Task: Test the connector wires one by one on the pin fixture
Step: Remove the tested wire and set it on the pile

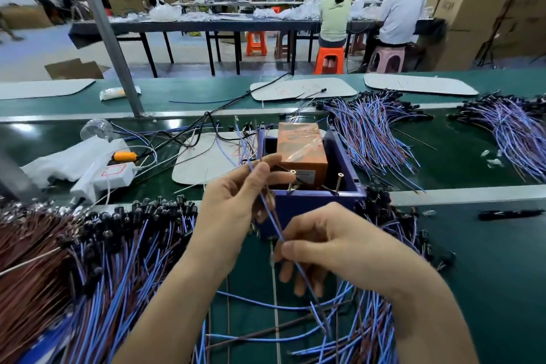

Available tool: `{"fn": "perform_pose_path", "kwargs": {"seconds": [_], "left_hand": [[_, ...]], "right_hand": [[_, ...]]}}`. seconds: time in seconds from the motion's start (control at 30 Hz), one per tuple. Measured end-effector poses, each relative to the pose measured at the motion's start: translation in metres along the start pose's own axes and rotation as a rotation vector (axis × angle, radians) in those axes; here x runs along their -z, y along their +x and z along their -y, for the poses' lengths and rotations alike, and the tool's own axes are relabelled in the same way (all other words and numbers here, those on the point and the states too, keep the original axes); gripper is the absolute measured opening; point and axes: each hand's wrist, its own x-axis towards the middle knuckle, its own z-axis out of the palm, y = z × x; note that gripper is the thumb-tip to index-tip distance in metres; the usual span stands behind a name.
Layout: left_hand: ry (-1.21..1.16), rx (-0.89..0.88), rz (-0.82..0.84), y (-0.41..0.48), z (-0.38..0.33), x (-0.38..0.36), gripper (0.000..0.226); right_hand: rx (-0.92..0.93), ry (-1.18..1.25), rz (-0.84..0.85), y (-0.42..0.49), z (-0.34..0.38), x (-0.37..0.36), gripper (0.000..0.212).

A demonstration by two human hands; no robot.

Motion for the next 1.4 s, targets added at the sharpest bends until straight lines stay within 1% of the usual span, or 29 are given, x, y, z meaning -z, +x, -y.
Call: {"fn": "perform_pose_path", "kwargs": {"seconds": [0.03, 0.1, 0.17, 0.2, 0.27, 0.33, 0.37, 0.43, 0.5, 0.6, 0.7, 0.8, 0.87, 0.93, 1.07, 1.23, 1.4], "left_hand": [[0.009, -0.004, -0.03, 0.001, -0.001, 0.001, 0.032], [0.042, -0.019, -0.038, 0.001, -0.001, 0.002, 0.029], [0.084, -0.04, -0.005, 0.0, -0.002, 0.001, 0.026], [0.105, -0.044, 0.021, -0.001, -0.001, 0.0, 0.025], [0.123, -0.02, 0.078, -0.001, 0.001, -0.002, 0.021], [0.131, 0.01, 0.12, -0.002, 0.003, -0.004, 0.014], [0.136, 0.02, 0.129, -0.002, 0.005, -0.005, 0.016], [0.135, 0.04, 0.133, -0.003, 0.007, -0.007, 0.019], [0.124, 0.06, 0.153, -0.003, 0.011, -0.01, 0.018], [0.111, 0.088, 0.19, -0.004, 0.017, -0.014, 0.018], [0.062, 0.123, 0.194, -0.002, 0.021, -0.016, 0.021], [-0.028, 0.229, 0.152, 0.002, 0.022, -0.013, 0.035], [0.007, 0.291, 0.136, 0.005, 0.024, -0.01, 0.042], [0.091, 0.349, 0.185, 0.006, 0.025, -0.007, 0.045], [0.248, 0.427, 0.325, 0.005, 0.03, -0.004, 0.046], [0.355, 0.429, 0.381, 0.006, 0.036, -0.003, 0.045], [0.416, 0.357, 0.354, 0.007, 0.041, -0.001, 0.045]], "right_hand": [[-0.022, -0.026, 0.015, 0.002, -0.001, -0.003, 0.014], [-0.058, -0.096, 0.016, 0.005, -0.004, -0.004, 0.015], [-0.082, -0.129, 0.012, 0.006, -0.006, -0.001, 0.014], [-0.082, -0.098, -0.007, 0.006, -0.006, 0.0, 0.012], [-0.036, 0.065, -0.112, 0.006, -0.004, 0.001, 0.008], [0.054, 0.211, -0.286, 0.008, -0.004, 0.003, 0.02], [0.093, 0.22, -0.37, 0.01, -0.005, 0.004, 0.025], [0.144, 0.169, -0.487, 0.013, -0.007, 0.005, 0.032], [0.175, 0.169, -0.552, 0.015, -0.009, 0.005, 0.03], [0.213, 0.174, -0.608, 0.02, -0.009, 0.001, 0.019], [0.219, 0.123, -0.664, 0.024, -0.014, 0.004, 0.021], [0.15, 0.034, -0.734, 0.023, -0.02, 0.016, 0.019], [0.068, -0.009, -0.746, 0.021, -0.027, 0.026, 0.02], [-0.018, -0.033, -0.753, 0.018, -0.033, 0.036, 0.023], [-0.153, -0.166, -0.813, 0.015, -0.043, 0.047, 0.021], [-0.215, -0.301, -0.846, 0.017, -0.044, 0.048, 0.019], [-0.235, -0.325, -0.836, 0.013, -0.043, 0.049, 0.019]]}}
